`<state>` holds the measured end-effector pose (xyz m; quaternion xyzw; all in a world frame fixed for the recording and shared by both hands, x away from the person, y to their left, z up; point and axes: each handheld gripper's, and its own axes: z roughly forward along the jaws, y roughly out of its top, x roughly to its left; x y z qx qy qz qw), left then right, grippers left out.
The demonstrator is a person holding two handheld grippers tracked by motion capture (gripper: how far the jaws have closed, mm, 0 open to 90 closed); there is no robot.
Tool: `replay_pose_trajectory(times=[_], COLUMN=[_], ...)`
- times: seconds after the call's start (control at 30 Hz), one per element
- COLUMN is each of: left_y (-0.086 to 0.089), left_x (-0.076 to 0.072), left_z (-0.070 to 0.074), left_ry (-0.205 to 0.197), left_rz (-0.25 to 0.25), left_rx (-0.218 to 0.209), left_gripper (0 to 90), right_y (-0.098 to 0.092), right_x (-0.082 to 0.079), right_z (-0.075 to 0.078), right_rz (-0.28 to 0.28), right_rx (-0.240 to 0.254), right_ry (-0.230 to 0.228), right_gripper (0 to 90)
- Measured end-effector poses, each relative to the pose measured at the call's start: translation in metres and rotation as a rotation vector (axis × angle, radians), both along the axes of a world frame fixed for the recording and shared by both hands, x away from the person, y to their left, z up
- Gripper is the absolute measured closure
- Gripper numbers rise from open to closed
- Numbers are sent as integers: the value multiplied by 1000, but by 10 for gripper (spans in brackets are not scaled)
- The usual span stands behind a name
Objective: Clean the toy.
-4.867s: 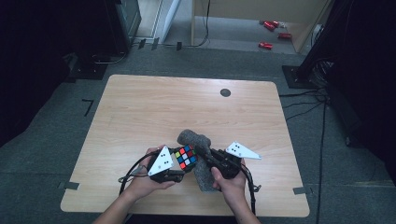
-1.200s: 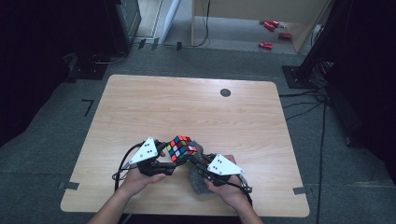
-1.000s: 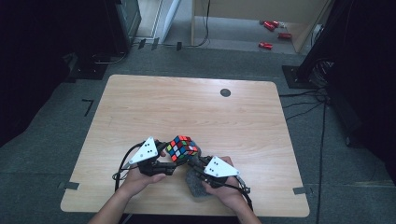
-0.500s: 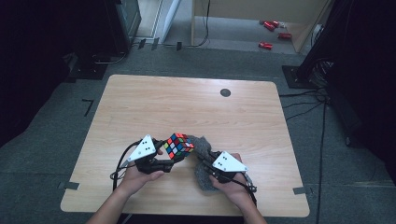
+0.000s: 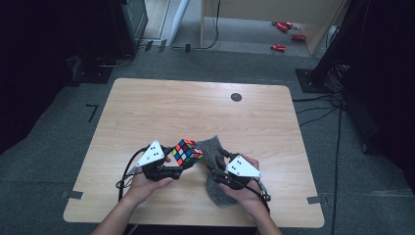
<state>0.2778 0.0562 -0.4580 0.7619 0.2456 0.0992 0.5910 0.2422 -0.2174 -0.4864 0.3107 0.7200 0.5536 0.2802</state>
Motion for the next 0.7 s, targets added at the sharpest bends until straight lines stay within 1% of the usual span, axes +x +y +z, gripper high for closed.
replay_pose_trajectory(times=[0.07, 0.13, 0.17, 0.23, 0.3, 0.4, 0.5, 0.6, 0.67, 0.7], left_y=[0, -1, -1, -3, -5, -8, -12, -15, -18, -19], left_x=[2, 4, 4, 4, 3, 1, -1, -1, -2, -2], left_z=[1, 3, 3, 4, 4, 6, 8, 9, 9, 9], left_ry=[29, 68, 78, 96, 108, 128, 143, 183, 214, 220], left_rz=[17, 41, 43, 43, 38, 24, 6, -10, -31, -42], left_rx=[-13, -9, -10, -11, -9, -15, -10, -21, -23, -17], left_gripper=[349, 350, 349, 350, 350, 349, 349, 349, 349, 349], right_y=[1, 5, 9, 14, 20, 26, 30, 33, 35, 35], right_x=[-3, -6, -7, -9, -11, -12, -13, -14, -15, -15], right_z=[3, 5, 5, 4, 2, 1, 0, -1, -1, -1], right_rz=[22, 46, 61, 76, 84, 82, 80, 75, 70, 70], right_rx=[40, 40, 31, 15, -20, -45, -73, -93, -102, -106], right_ry=[-26, -55, -74, -94, -118, -147, -175, -202, -222, -230], right_gripper=[252, 235, 228, 214, 203, 176, 166, 168, 184, 193])
